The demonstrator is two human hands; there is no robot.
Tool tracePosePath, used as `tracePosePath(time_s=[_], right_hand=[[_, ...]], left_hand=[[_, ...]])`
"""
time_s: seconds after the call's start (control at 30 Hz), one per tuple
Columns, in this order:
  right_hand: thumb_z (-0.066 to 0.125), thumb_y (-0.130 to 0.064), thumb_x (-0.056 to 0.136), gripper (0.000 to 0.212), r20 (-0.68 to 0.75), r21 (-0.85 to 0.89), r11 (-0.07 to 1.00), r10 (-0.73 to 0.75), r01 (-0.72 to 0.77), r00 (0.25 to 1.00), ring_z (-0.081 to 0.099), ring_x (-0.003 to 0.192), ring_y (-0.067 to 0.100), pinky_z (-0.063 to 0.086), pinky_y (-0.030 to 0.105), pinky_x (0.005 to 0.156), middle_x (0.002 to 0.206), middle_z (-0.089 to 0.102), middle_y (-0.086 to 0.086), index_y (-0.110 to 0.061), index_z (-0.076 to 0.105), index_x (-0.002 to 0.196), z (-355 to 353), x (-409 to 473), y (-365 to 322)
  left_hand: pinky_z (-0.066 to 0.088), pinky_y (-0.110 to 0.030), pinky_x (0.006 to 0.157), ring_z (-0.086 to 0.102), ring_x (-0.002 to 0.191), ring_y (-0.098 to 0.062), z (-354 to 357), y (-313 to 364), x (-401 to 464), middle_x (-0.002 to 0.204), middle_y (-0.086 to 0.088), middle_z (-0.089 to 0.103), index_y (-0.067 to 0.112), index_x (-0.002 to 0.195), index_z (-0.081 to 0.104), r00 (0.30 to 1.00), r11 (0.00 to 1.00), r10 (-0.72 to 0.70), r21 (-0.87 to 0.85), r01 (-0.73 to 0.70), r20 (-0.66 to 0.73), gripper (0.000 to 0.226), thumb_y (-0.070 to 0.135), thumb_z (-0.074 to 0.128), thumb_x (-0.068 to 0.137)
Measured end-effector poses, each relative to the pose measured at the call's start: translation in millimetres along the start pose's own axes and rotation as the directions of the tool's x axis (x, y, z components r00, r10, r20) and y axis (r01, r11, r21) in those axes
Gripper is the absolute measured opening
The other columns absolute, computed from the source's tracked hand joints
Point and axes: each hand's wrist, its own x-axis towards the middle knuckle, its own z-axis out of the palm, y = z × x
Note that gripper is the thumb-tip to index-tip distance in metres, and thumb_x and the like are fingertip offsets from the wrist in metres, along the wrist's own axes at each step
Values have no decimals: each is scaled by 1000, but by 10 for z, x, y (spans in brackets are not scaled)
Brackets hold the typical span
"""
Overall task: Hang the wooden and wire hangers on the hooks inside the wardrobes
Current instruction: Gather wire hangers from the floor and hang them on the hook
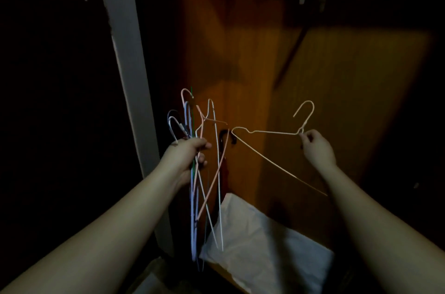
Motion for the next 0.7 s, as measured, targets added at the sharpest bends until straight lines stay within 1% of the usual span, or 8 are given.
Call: tracePosePath(time_s=[0.07,0.13,0.2,0.27,0.37,0.47,0.53,0.7], right_hand=[[45,-30,103,27,-29,-13,1000,-5,5,1000,52,62,14,37,28,52,74,55,-3,-12,58,118,-4,189,-119],[44,-30,103,26,-58,-7,1000,-1,0,998,52,61,15,36,29,52,73,55,-2,-13,58,117,-17,398,-232],[43,-29,103,27,-108,17,1000,13,-11,994,51,61,14,35,29,52,76,57,-1,-12,58,117,-41,646,-326],[43,-29,103,27,-154,29,1000,13,-9,988,51,63,15,36,30,54,82,60,4,-12,58,116,-72,922,-403],[43,-30,103,27,-213,42,999,-3,12,977,53,65,17,37,30,56,82,58,2,-12,58,117,-125,1395,-510],[43,-31,103,28,-271,61,998,-11,29,962,56,78,22,42,33,68,88,59,3,-12,59,117,-187,1891,-626],[42,-31,103,28,-306,102,994,-1,34,952,57,83,24,46,38,76,88,59,3,-13,59,116,-218,2219,-694],[41,-36,103,24,-366,200,980,78,-3,927,57,83,21,44,49,93,77,55,-8,-21,58,108,-368,2860,-823]], left_hand=[[40,-17,36,39,31,-7,111,189,183,68,-7,59,1,92,56,999,1000,30,-9,-29,26,6,5,52,95],[41,-19,39,40,32,-8,231,339,408,72,-10,56,3,82,56,998,998,63,-2,-63,28,14,5,52,95],[44,-23,44,42,33,-9,363,466,659,72,-13,53,4,81,60,994,995,102,14,-102,37,15,7,54,95],[45,-25,49,43,33,-9,515,581,899,66,-12,50,2,82,63,990,991,128,15,-129,53,16,8,55,94],[44,-26,53,44,33,-9,761,752,1228,53,-7,45,2,85,65,981,983,183,0,-183,67,17,10,54,95],[45,-26,52,44,32,-9,1003,930,1528,50,-6,47,1,87,65,970,972,234,-31,-232,71,15,8,53,95],[43,-27,54,43,31,-10,1143,1041,1734,44,-4,45,2,81,63,963,966,256,-59,-252,82,16,6,54,93],[43,-39,79,43,32,-12,1422,1156,2157,36,-2,43,5,74,63,947,948,314,-80,-308,72,19,5,54,91]])
